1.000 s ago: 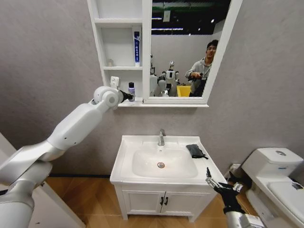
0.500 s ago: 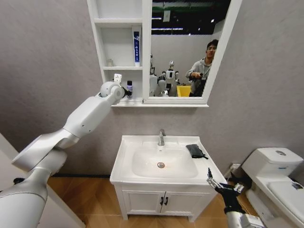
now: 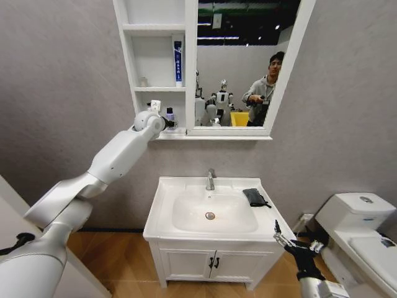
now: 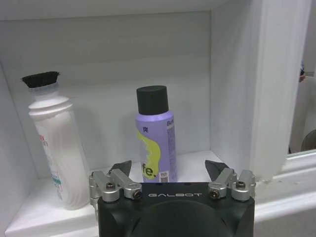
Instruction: Move facial cleanser and shampoo from washbasin to cabinet, then wipe washbasin with towel.
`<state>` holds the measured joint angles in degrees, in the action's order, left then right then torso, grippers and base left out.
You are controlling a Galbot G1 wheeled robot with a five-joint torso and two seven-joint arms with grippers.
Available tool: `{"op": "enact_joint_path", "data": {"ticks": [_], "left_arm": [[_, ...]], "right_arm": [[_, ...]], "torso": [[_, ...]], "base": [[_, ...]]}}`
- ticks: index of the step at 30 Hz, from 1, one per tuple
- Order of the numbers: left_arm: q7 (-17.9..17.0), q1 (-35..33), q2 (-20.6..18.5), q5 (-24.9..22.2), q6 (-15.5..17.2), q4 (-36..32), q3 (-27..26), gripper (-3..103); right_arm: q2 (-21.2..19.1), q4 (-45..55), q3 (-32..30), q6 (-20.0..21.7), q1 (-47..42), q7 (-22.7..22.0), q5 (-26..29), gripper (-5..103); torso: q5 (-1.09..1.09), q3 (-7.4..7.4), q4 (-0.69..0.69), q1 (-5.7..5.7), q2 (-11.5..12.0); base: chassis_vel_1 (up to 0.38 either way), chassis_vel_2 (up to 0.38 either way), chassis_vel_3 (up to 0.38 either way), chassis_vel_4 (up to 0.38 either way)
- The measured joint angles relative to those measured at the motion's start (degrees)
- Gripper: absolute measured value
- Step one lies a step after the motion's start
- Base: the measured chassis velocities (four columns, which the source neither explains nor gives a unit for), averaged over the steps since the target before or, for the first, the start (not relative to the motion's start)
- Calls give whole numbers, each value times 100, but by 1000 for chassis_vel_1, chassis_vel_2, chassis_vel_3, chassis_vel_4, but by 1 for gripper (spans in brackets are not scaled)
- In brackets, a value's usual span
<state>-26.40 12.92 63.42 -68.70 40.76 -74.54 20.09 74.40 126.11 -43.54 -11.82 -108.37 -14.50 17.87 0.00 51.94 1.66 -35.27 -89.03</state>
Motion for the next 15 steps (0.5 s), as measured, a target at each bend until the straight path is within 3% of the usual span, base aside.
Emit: {"op": "enact_joint_path", "data": {"ticks": [1,4,7,9,10,12,13,14,15], "left_arm": [[0,0,0,0,0,0,0,84],[-289,-298,-355,-288,8,-773,-139,97],[-303,-485,-588,-422,-92,-1173,-202,99],[-263,-1027,-1258,-500,-377,-2103,-382,100],[-263,-1027,-1258,-500,-377,-2103,-382,100],[-309,-1919,-2046,-414,-555,-3134,-825,100],[-309,-1919,-2046,-414,-555,-3134,-825,100],[-183,-2841,-2592,27,-745,-3774,-1382,100],[-183,-2841,-2592,27,-745,-3774,-1382,100]], "right_arm": [[0,0,0,0,0,0,0,100],[-3,12,54,-2,11,-2,-15,100],[-10,34,76,17,19,-21,-10,100],[-5,56,117,30,46,-48,-5,100],[-5,56,117,30,46,-48,-5,100],[36,66,122,5,46,-67,-23,100],[36,66,122,5,46,-67,-23,100],[62,45,104,-57,28,-66,-81,100],[62,45,104,-57,28,-66,-81,100]], "torso": [[0,0,0,0,0],[0,0,1,0,0],[0,0,2,0,0],[0,0,3,-1,0],[0,0,3,-1,0],[-2,-1,-1,0,0],[-2,-1,-1,0,0],[-5,-1,-2,0,0],[-5,-1,-2,0,0]], "base": [[0,0,0,0],[0,0,0,0],[0,0,0,0],[0,0,0,0],[0,0,0,0],[0,0,0,0],[0,0,0,0],[0,0,0,0],[0,0,0,0]]}}
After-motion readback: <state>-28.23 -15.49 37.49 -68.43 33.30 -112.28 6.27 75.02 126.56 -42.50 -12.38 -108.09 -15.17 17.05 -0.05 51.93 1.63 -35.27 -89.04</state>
